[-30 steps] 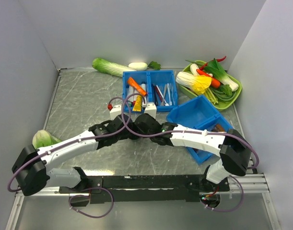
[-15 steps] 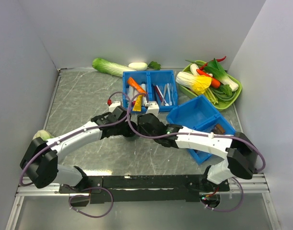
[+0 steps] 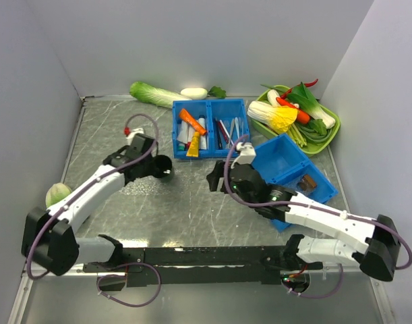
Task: Prepare toiletry sets of a toothbrush and toothpaste on the tray
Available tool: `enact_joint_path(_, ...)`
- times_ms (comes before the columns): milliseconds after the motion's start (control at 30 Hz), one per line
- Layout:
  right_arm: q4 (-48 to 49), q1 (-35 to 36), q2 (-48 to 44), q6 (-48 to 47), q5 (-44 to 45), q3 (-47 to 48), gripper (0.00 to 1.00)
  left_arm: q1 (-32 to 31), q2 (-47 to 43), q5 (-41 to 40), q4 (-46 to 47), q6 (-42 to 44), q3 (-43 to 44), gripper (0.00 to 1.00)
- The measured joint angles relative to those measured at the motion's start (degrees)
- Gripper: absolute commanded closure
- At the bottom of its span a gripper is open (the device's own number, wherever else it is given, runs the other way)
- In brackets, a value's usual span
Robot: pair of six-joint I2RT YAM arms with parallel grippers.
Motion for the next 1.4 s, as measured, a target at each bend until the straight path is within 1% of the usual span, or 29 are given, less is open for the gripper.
enact_joint_path(267,-0.98,-8.87,-11.54,-0.81,-4.44,-7.89,0.14,14.86,-8.35,2.14,-1.88,6.19,-1.64,0.99)
enact_joint_path(400,-2.14,-12.74,-16.55,-1.18,-5.73,-10.23,0.13,20.65,-9.05,3.13,-2.25,9.42,-2.93,0.99)
enact_joint_path(500,-3.41,-14.49,-19.17,-1.42,-6.23,-10.82,0.12,23.58,-9.05,3.19,-2.29,11.26,-4.13,0.99)
enact_joint_path(833,-6.78,-15.74,-23.76,-1.66,-6.12,-11.17,0.11,27.04,-8.7,3.39,-0.15,13.07,-8.35,0.99)
enact_joint_path(1167,-7.98,-15.87,-23.93,-1.62,-5.97,-11.17,0.11,30.14,-7.67,6.29,2.86,14.01,-8.96,0.99)
enact_joint_path(1400,-8.04,-15.87,-23.93,-1.6,-5.97,-11.17,0.11,30.73,-5.95,7.65,3.15,14.23,-8.96,0.99)
